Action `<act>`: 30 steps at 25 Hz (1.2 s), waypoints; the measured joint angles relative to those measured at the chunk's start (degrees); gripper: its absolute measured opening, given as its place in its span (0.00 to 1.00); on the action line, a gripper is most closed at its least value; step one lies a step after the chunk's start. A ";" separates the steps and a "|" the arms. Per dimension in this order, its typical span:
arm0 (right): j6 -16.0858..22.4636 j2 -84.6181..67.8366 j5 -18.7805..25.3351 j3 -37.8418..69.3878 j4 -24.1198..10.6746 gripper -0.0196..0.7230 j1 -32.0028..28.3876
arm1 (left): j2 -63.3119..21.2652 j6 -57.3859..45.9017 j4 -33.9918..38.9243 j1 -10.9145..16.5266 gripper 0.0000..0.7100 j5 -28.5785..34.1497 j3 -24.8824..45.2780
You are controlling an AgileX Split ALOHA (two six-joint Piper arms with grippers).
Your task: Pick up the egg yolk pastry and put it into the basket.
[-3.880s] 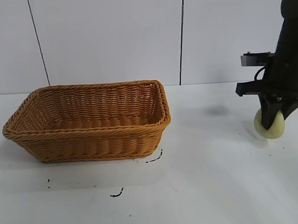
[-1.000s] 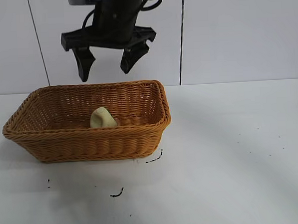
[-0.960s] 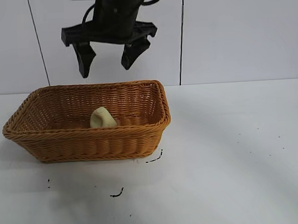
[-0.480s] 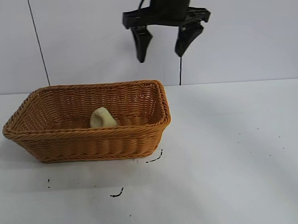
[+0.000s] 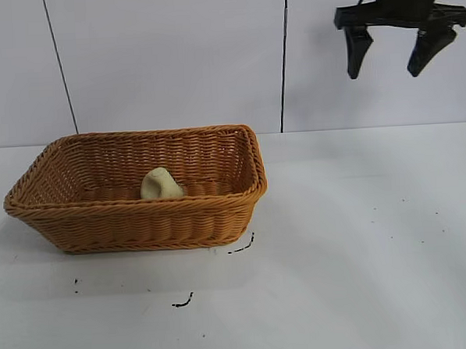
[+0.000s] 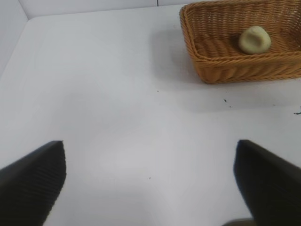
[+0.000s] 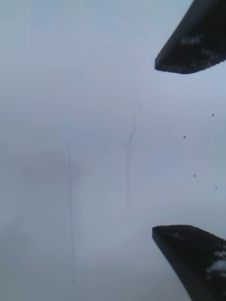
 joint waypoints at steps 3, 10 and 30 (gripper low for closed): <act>0.00 -2.39 0.00 3.35 0.83 0.87 0.00 | 0.00 0.00 0.00 0.00 0.98 0.00 0.00; -1.37 -17.62 -0.07 21.23 1.01 0.87 0.00 | 0.00 0.00 0.00 0.00 0.98 0.00 0.00; -1.36 -86.01 -3.27 73.76 1.20 0.87 0.00 | 0.00 0.00 0.00 0.00 0.98 0.00 0.00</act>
